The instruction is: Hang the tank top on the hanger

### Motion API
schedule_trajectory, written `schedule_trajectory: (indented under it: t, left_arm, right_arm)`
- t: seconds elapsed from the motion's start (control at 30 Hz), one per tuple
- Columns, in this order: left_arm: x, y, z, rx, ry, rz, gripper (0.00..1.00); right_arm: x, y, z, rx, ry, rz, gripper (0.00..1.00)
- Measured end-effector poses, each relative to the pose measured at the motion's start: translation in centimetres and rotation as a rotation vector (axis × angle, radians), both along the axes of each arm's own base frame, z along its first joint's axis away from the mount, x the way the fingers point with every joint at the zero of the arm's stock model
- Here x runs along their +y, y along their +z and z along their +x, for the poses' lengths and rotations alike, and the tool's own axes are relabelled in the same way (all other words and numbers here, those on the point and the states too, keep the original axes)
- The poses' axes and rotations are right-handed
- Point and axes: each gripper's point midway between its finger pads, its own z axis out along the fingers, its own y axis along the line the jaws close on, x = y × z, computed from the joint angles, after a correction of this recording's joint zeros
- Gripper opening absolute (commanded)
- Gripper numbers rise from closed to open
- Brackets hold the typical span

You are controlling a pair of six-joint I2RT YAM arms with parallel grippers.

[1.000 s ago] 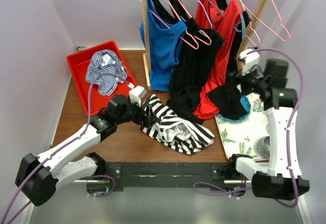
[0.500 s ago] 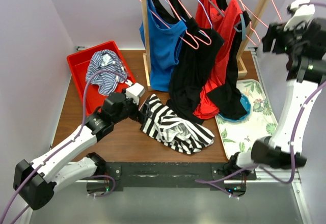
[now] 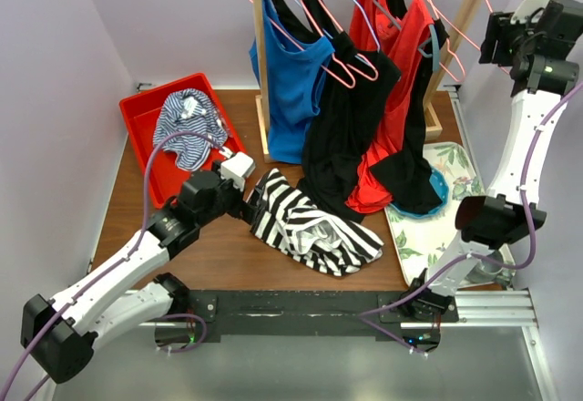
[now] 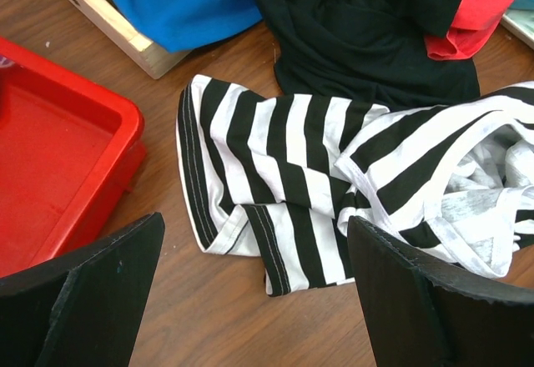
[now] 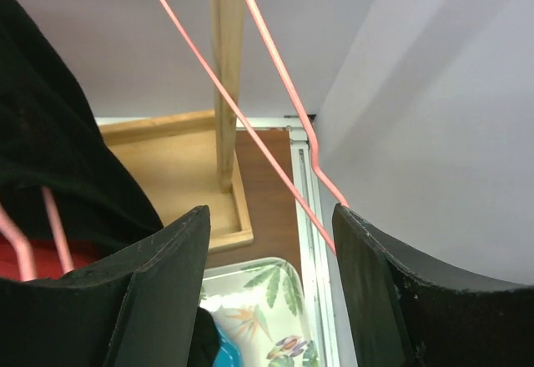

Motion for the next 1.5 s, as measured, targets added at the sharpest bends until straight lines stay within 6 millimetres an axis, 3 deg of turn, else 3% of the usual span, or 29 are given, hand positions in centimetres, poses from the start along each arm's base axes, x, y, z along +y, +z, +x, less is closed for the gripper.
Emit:
schedule_trajectory:
  t: [0.23,0.37,0.53,0.77,0.93,1.1,1.33,1.5]
  left_arm:
    - [-0.1,-0.6,0.1,0.014,-0.003,0.015,0.96]
    - [0.0,-0.7,0.1,0.017,-0.001,0.017,0.96]
    - [0.0,-1.0,0.3,0.025,0.003,0.022,0.96]
    - [0.0,-1.2,0.3,0.032,0.003,0.026,0.96]
    - [0.0,-1.3,0.3,0.035,0.003,0.029,0.96]
    - [0.0,-1.3,0.3,0.035,0.003,0.029,0.96]
    - [0.0,-1.3,0.3,0.035,0.004,0.029,0.96]
    - [0.0,-1.3,0.3,0.035,0.004,0.029,0.96]
  right_arm:
    - [-2.2,-2.1,1.2,0.055,-0.061,-0.058,0.59]
    - [-3.0,-3.0,1.9,0.078,-0.072,-0.084,0.51]
    - [-3.4,-3.6,2.7,0.094,-0.061,-0.108,0.33]
    - [-2.6,-4.3,2.7,0.129,0.020,-0.135,0.03]
    - [-1.0,-4.6,2.2,0.149,0.109,-0.133,0.00]
    - [0.2,-2.6,0.7,0.108,0.145,-0.138,0.00]
    - [0.9,4.7,-3.4,-0.058,0.119,-0.198,0.00]
    - [1.7,6.6,-5.9,-0.100,0.115,-0.213,0.00]
